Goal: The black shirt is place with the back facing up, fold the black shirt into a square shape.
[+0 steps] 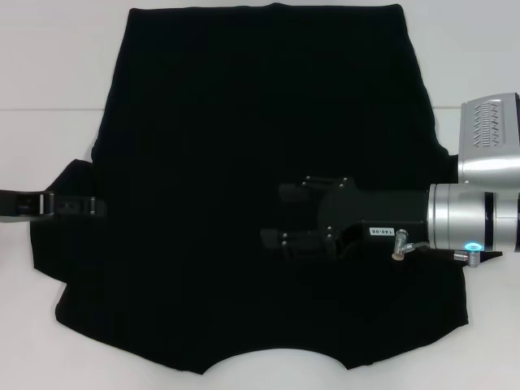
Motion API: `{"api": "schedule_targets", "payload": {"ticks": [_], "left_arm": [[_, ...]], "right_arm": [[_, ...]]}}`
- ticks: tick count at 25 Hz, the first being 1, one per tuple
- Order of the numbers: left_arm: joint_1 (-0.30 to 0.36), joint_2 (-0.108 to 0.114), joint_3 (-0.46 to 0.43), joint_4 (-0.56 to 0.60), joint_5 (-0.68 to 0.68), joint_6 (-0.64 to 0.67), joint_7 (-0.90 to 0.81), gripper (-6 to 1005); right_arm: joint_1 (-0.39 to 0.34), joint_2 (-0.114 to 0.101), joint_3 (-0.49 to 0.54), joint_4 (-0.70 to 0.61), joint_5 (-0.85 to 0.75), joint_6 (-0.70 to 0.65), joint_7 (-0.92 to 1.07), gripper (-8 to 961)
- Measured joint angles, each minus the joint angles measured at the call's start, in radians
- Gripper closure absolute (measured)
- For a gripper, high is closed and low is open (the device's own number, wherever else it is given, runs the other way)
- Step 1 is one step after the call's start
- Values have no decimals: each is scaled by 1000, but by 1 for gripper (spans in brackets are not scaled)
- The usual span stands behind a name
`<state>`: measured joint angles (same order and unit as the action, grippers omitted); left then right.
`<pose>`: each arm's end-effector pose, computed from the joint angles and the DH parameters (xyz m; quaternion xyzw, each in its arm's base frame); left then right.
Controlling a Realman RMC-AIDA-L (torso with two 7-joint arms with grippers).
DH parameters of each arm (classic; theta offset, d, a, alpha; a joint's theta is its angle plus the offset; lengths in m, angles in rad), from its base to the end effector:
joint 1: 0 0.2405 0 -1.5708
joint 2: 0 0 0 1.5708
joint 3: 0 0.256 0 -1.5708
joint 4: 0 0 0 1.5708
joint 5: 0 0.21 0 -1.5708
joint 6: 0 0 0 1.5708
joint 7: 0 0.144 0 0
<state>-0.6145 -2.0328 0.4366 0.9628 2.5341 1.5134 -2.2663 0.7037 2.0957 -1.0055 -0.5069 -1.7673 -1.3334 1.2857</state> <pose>-0.3034 0.3629 0.0872 -0.7909 -0.5572 -0.1032 0.2311 0.1942 0.3659 -0.0578 -0.9581 0.1303 0.2348 0.1000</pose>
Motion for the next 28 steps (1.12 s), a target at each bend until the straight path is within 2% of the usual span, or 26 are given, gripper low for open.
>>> {"api": "schedule_targets", "payload": {"ticks": [6,13,23,28], "left_arm": [[-19,5,10,9,127,-96,-154,111],[-17,0,12,-3,173,-178,-223,111],[-16,-22,26,-73,189,-280,-243,111],[-16,-24,27,-81,189,-302,-243,111]], "right_arm": [[3,0,4,-4,0,2,1,74],[3,-4,8,-8,0,4,1,74],[5,-5,20,-10,0,7,-6,74],[4,-5,21,-10,0,7,-7,74]]}}
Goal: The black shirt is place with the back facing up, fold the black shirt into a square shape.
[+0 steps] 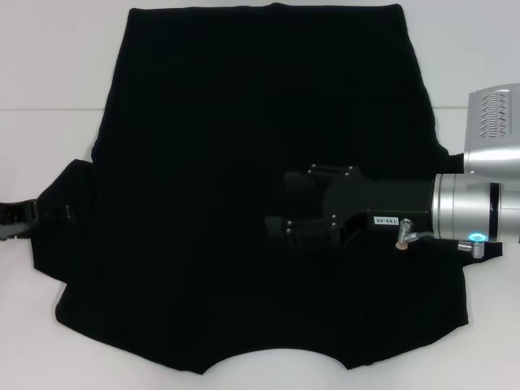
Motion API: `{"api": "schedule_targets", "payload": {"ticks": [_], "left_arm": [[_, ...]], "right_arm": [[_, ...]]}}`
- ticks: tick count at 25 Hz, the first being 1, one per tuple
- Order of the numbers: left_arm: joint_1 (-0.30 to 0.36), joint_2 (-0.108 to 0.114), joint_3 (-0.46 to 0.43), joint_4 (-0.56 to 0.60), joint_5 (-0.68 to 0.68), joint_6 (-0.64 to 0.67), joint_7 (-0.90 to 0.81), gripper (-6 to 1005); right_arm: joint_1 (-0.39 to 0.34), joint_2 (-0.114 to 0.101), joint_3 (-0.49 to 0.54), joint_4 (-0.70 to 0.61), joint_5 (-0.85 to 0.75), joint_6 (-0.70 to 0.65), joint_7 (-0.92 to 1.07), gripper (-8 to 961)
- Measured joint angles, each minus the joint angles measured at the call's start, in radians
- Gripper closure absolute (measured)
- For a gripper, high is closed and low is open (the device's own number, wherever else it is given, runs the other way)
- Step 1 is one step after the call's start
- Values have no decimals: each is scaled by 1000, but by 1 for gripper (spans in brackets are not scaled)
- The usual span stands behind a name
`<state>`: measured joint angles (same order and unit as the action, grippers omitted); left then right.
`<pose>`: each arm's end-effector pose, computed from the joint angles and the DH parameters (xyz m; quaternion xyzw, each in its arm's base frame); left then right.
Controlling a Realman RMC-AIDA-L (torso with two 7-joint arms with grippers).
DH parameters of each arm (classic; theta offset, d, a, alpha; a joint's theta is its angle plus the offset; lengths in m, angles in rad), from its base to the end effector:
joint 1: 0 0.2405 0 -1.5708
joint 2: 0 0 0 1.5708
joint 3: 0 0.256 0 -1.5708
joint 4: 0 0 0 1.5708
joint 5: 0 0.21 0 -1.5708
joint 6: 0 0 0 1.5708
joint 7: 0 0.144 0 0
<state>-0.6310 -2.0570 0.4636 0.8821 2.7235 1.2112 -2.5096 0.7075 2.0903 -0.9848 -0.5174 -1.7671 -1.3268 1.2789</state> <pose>-0.3399 0.3770 0.0746 -0.6880 -0.6449 -0.0558 0.3281 0.1934 0.3719 -0.0513 -0.9564 0.1249 0.2377 0.1148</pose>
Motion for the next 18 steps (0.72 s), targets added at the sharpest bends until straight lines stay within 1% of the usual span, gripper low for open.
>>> {"api": "schedule_targets", "payload": {"ticks": [15,18], "left_arm": [[10,-3,-1,-3,1,-13,-1,112],[10,-6,10,-3,1,-6,-1,112]], "right_arm": [[-8,0,2,0,0,0,-1,75],[-8,-1,2,0,0,0,-1,75]]}}
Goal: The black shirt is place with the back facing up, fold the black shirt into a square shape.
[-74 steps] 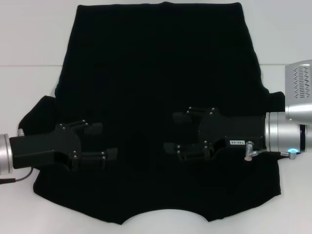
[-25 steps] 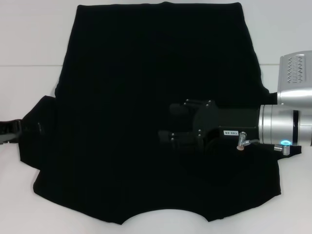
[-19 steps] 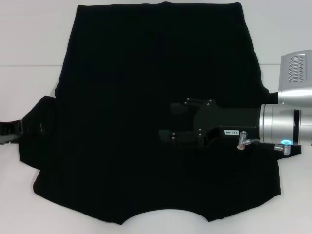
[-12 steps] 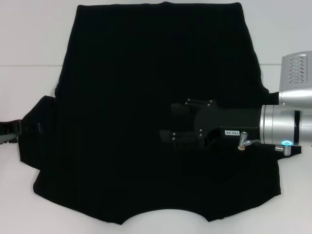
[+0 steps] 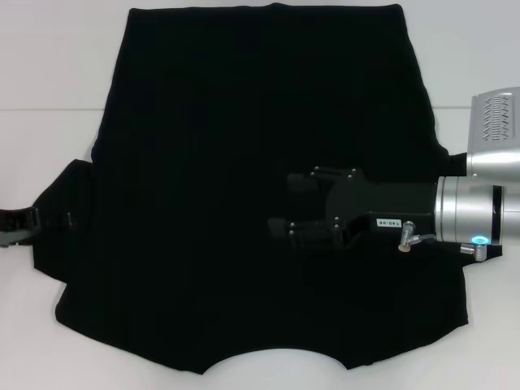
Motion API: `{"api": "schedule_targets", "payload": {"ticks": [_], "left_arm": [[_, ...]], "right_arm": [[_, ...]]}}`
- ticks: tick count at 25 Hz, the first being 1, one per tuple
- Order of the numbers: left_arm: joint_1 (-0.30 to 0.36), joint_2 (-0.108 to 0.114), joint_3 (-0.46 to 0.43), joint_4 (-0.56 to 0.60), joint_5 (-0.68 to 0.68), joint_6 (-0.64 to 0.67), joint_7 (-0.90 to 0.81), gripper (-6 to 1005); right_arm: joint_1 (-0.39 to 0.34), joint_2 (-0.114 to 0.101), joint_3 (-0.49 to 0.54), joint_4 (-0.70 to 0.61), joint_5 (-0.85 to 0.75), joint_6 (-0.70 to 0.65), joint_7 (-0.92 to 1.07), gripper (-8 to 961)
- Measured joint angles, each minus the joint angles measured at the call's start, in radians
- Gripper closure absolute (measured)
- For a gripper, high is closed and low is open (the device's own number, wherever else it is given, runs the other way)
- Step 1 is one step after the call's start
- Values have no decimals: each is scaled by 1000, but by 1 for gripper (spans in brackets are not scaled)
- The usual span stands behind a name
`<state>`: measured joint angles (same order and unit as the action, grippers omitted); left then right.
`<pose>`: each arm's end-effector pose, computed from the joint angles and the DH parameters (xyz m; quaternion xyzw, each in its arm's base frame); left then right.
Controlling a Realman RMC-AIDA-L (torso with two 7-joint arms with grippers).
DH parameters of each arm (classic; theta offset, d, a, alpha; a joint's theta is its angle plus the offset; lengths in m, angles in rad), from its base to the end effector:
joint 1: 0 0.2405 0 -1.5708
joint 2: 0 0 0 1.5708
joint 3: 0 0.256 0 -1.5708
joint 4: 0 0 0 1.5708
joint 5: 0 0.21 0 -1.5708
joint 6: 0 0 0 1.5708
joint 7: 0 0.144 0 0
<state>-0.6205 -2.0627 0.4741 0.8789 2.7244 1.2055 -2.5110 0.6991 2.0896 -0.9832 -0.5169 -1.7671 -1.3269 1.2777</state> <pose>-0.3427 0.3735 0.0705 -0.6867 -0.6476 -0.0512 0.3262 0.1967 0.3704 -0.0509 -0.9558 0.1287 0.2374 0.1165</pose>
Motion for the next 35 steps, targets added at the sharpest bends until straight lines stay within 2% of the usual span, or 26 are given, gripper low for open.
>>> {"api": "schedule_targets", "payload": {"ticks": [12,23,35], "left_arm": [[-6,-2,49,5,0,16,12,120],[-3,-1,44,8,1,8,34,550],[1,-1,43,8,4,2,50,941]], "right_arm": [[0,-2,0,-2,6,-2,0,75],[-1,-2,0,-8,11,-4,-5,75],[-1,0,0,-8,15,-4,-6,75]]}}
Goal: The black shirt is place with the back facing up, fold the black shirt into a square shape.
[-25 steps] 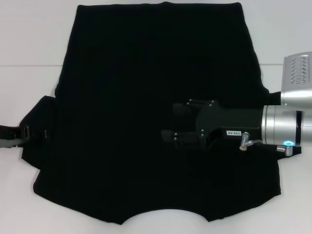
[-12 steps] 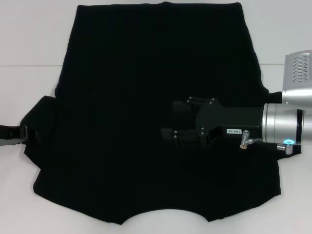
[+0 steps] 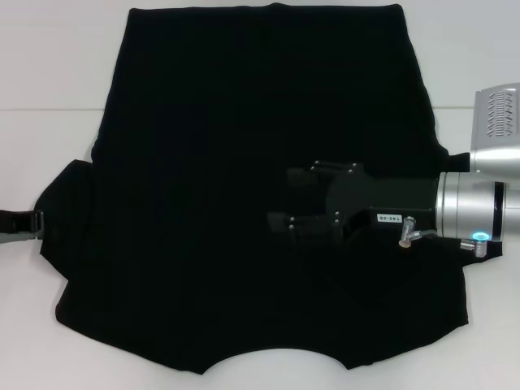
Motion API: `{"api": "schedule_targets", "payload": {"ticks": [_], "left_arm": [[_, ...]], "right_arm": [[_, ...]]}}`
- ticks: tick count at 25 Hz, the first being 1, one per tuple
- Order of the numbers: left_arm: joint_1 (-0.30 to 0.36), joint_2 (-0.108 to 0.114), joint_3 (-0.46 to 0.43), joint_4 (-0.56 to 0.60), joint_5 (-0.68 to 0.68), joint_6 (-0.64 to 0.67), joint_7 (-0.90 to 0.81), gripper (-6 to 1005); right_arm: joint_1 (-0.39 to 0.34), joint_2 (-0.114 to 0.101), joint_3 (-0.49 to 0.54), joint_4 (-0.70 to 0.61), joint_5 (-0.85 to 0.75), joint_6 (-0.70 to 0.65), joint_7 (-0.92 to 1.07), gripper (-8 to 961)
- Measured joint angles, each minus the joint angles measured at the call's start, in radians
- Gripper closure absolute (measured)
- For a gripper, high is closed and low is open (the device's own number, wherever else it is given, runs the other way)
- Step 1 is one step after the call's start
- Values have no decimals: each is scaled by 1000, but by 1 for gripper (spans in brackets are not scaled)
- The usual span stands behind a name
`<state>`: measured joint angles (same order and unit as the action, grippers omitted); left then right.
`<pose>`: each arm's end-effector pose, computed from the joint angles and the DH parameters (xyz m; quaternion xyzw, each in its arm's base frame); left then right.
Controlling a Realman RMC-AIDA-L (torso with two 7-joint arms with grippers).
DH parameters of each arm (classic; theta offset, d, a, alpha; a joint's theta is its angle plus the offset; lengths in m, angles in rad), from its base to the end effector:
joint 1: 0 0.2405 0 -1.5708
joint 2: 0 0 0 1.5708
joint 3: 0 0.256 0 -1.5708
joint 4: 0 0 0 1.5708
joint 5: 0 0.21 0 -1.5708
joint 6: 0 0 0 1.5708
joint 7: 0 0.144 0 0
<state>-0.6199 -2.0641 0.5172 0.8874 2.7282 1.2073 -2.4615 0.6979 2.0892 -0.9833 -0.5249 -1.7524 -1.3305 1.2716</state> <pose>-0.3386 0.3752 0.0678 -0.7147 -0.6185 -0.0276 0.3253 0.1944 0.3718 -0.0484 -0.9543 0.1237 0.2440 0.1203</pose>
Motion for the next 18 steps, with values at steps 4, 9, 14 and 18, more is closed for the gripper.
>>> {"api": "schedule_targets", "payload": {"ticks": [4,9,14,18], "left_arm": [[11,2,-3,16,1,-7,8,994],[37,3,-26,50,1,-17,23,985],[45,11,-91,64,1,-13,53,976],[51,13,-103,69,1,-14,62,969]], "right_arm": [[0,2,0,4,12,2,0,75],[0,3,0,9,39,3,0,75],[1,6,0,9,62,7,0,75],[7,8,-1,13,64,10,0,75]]}}
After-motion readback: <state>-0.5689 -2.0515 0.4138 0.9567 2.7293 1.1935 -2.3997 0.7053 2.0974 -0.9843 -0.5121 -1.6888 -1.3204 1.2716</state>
